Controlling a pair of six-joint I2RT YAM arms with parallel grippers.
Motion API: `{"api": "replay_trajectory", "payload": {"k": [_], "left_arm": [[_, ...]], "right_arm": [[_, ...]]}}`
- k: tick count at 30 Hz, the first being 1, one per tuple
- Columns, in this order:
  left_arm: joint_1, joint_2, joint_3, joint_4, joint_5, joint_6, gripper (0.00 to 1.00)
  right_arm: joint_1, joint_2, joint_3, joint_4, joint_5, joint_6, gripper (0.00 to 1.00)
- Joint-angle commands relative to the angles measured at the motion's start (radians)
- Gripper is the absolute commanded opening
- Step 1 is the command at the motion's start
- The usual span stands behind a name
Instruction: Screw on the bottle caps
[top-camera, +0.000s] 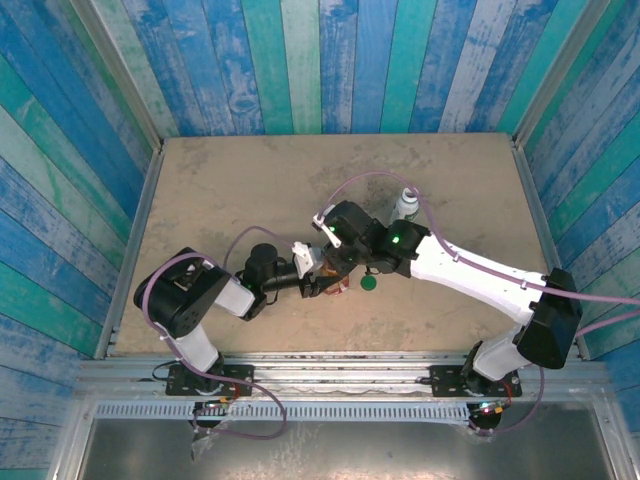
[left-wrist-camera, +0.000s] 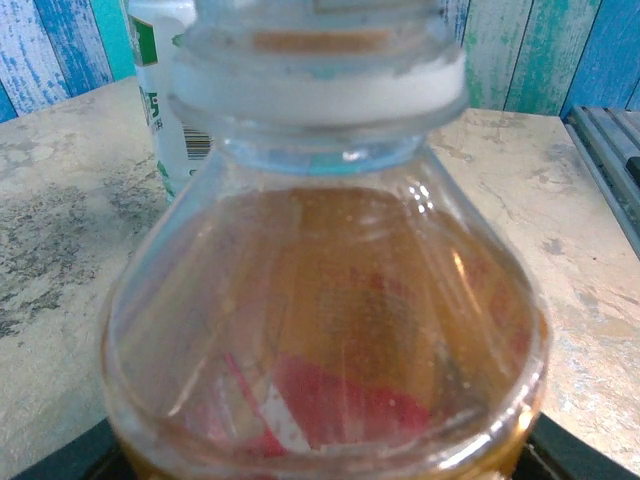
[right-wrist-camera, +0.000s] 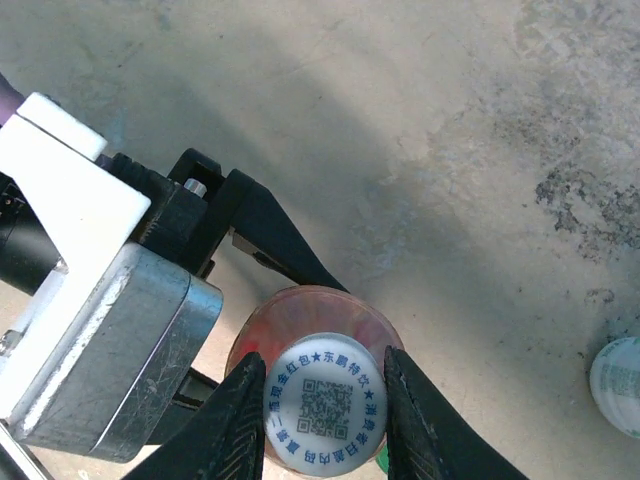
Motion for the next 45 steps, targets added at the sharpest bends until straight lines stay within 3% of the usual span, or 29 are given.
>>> {"api": "replay_trajectory", "payload": {"k": [1, 13, 27, 29, 36, 40, 45], "left_arm": [[-0.005, 0.031, 0.002, -0.078, -0.009, 0.016, 0.63], [-0.005, 0.03, 0.003, -0.088, -0.013, 0.02, 0.63], [-0.005, 0.034, 0.011, -0.101, -0.012, 0.02, 0.63], [-0.006, 0.032, 0.012, -0.105, -0.011, 0.022, 0.63], [-0.005, 0.028, 0.006, -0.114, -0.009, 0.032, 0.63], [-0.004, 0.025, 0.008, -0.123, 0.024, 0.046, 0.63], [-0.005, 0.018, 0.004, -0.138, 0.1, 0.072, 0.62]], "right_arm": [[-0.004, 0.018, -0.012, -0.015, 0.005, 0.004, 0.33], [-0.074, -0.021, -0.105, 0.03, -0.159, 0.078, 0.33], [-0.072, -0.057, -0.149, 0.098, -0.169, -0.005, 0.37], [-0.073, -0.061, -0.136, 0.099, -0.175, -0.019, 0.4], [-0.074, -0.117, -0.158, 0.12, -0.189, -0.096, 0.67], [-0.08, -0.166, -0.172, 0.112, -0.209, -0.163, 0.7], [-0.115, -0.237, -0.196, 0.057, -0.314, -0.384, 0.7]]}}
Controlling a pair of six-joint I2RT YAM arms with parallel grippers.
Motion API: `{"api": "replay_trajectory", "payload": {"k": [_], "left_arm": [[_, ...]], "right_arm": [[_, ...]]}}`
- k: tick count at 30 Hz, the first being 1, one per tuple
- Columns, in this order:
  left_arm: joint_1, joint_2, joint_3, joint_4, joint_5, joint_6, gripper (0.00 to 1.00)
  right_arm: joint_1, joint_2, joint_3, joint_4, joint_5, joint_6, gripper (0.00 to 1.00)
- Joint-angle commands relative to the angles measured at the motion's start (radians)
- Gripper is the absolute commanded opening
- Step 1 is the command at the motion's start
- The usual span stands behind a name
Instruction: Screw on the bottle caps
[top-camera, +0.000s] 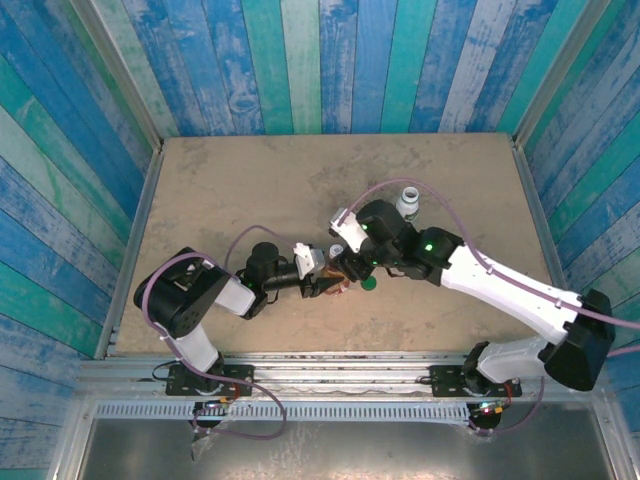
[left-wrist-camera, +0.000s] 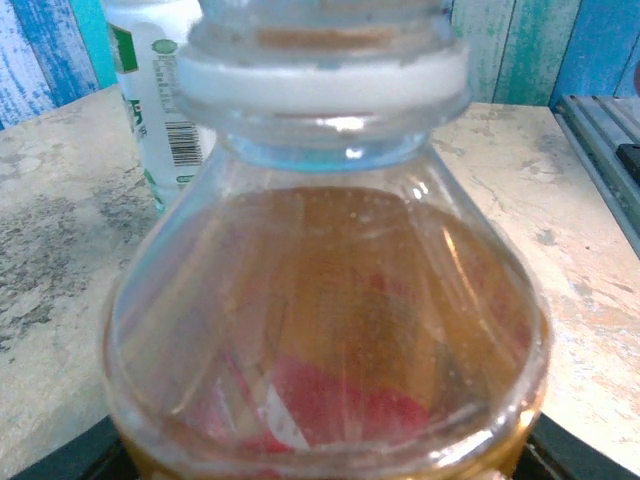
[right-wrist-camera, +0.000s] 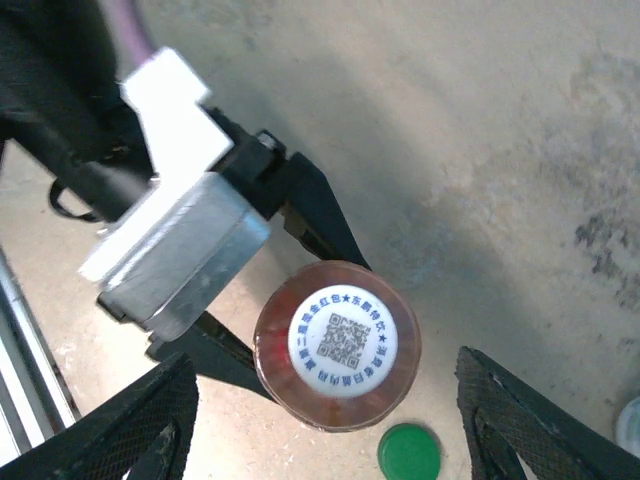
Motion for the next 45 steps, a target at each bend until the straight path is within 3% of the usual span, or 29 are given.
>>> {"api": "replay_trajectory", "payload": {"k": [1, 7, 14, 25, 45], "left_arm": [[-0.004, 0.016, -0.008, -0.111, 0.06, 0.03, 0.62], [-0.004, 0.013, -0.007, -0.127, 0.068, 0.043, 0.62], [-0.003, 0.008, -0.004, -0.158, 0.077, 0.057, 0.62], [0.011, 0.019, -0.001, -0.152, 0.09, 0.054, 0.62], [0.017, 0.022, -0.001, -0.152, 0.099, 0.052, 0.62]], "right_arm": [[-0.041, -0.041, -0.019, -0.068, -0.09, -0.185, 0.69], [-0.132, -0.041, 0.037, -0.195, -0.329, -0.417, 0.64], [-0.164, 0.097, 0.175, -0.344, -0.374, -0.602, 0.53], [-0.165, 0.256, 0.33, -0.436, -0.387, -0.656, 0.47], [-0.165, 0.329, 0.392, -0.451, -0.403, -0.654, 0.38]]}}
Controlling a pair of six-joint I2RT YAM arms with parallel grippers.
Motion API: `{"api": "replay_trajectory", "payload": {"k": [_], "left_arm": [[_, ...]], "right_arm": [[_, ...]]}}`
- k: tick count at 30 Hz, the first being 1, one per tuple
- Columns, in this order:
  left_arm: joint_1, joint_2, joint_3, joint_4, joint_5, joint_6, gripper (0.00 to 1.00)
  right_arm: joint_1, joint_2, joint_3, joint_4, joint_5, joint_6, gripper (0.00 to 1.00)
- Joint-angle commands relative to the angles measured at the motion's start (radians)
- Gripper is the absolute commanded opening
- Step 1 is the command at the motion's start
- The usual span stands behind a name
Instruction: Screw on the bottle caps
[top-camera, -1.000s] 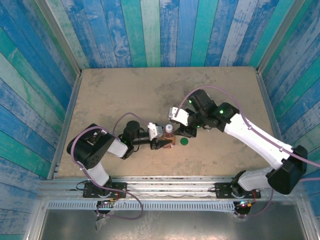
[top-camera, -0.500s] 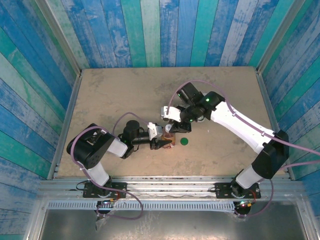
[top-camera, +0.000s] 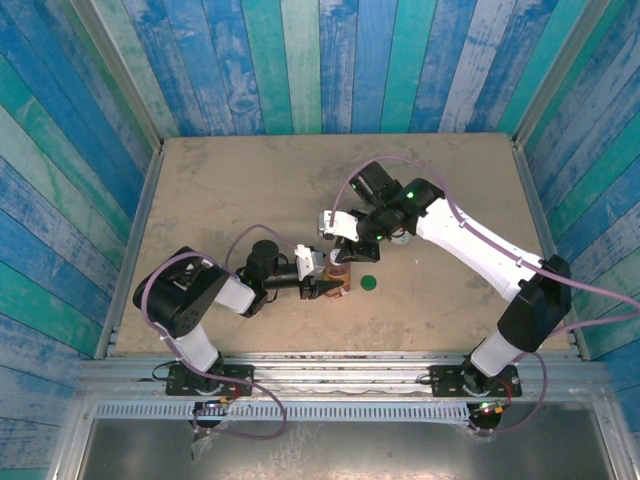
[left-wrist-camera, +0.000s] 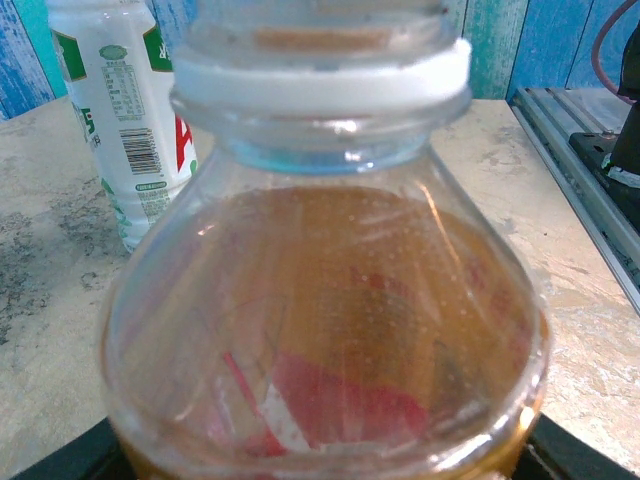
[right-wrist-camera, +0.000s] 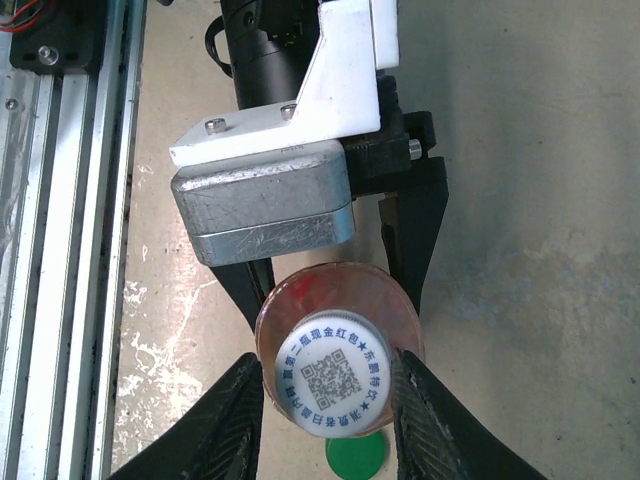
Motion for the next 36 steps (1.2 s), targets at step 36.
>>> {"api": "replay_trajectory", "payload": {"k": [36], "left_arm": [[0.006, 0.037, 0.004, -0.121, -0.011, -0.021, 0.63]], "right_arm": [[0.094, -0.057, -0.162, 0.126, 0.34, 0.624, 0.31]]}}
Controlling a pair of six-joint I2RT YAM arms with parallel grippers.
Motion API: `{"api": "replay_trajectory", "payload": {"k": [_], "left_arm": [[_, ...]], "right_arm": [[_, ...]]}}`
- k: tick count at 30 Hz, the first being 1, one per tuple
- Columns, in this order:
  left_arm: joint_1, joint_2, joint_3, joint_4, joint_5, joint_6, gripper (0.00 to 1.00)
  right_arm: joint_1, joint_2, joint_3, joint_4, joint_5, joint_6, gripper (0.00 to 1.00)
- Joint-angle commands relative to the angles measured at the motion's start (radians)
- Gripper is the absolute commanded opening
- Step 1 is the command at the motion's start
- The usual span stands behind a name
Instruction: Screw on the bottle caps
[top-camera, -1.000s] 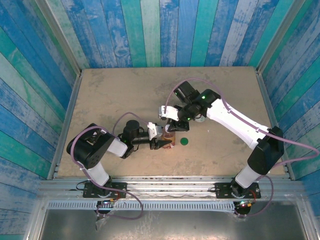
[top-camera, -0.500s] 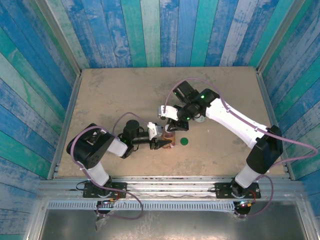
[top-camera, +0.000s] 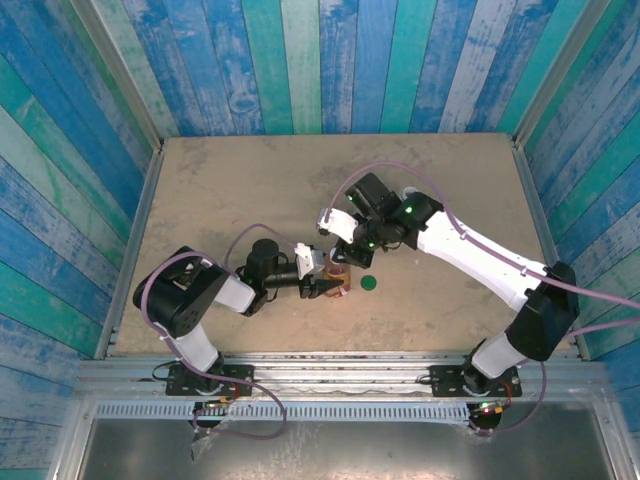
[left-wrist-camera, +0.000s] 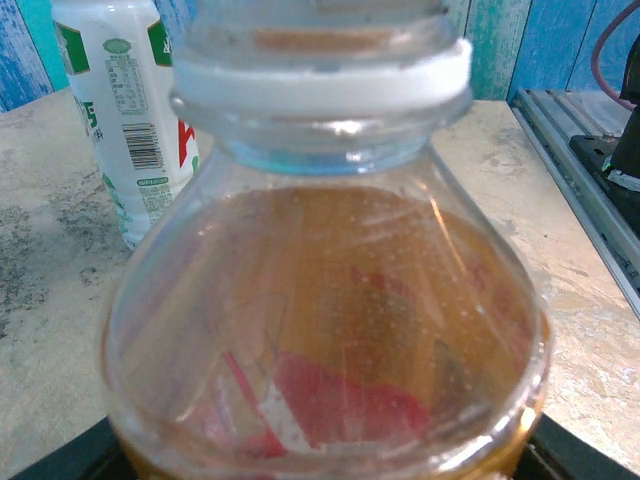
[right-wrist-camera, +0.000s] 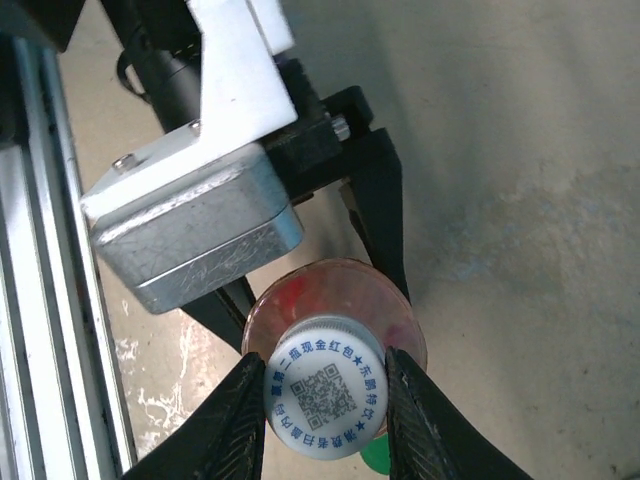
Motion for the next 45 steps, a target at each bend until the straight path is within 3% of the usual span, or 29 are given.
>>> {"api": "replay_trajectory", "payload": {"k": [1, 8, 16, 19, 24, 30, 33, 37, 45], "left_arm": [[0.0, 0.039, -0.002, -0.107, -0.015, -0.011, 0.63], [0.0, 0.042, 0.003, -0.12, -0.011, -0.007, 0.63], [0.001, 0.033, -0.004, -0.121, -0.01, -0.003, 0.63], [0.0, 0.029, -0.004, -0.123, -0.007, -0.001, 0.63], [-0.001, 0.03, -0.004, -0.126, -0.001, 0.002, 0.63], [0.0, 0.028, -0.007, -0.123, 0.009, 0.01, 0.63], [0.0, 0.025, -0.01, -0.124, 0.013, 0.014, 0.63], [0.0, 0.026, -0.009, -0.129, 0.006, 0.017, 0.63], [0.0, 0.018, -0.008, -0.141, -0.009, 0.021, 0.63]], "right_arm": [[0.034, 0.009, -0.055, -0.02, 0.179, 0.261, 0.3], [0.127, 0.015, -0.059, -0.04, 0.374, 0.623, 0.29], [0.145, 0.005, -0.046, -0.04, 0.446, 0.657, 0.32], [0.145, -0.004, -0.03, -0.009, 0.421, 0.604, 0.38], [0.146, -0.048, -0.034, 0.052, 0.305, 0.439, 0.58], [0.105, -0.155, -0.129, 0.082, 0.226, 0.164, 0.66], [0.042, -0.205, -0.169, 0.087, 0.128, -0.027, 0.63], [-0.067, -0.229, -0.181, 0.091, -0.112, -0.2, 0.59], [-0.111, -0.053, 0.006, -0.103, -0.216, -0.408, 0.55]]}}
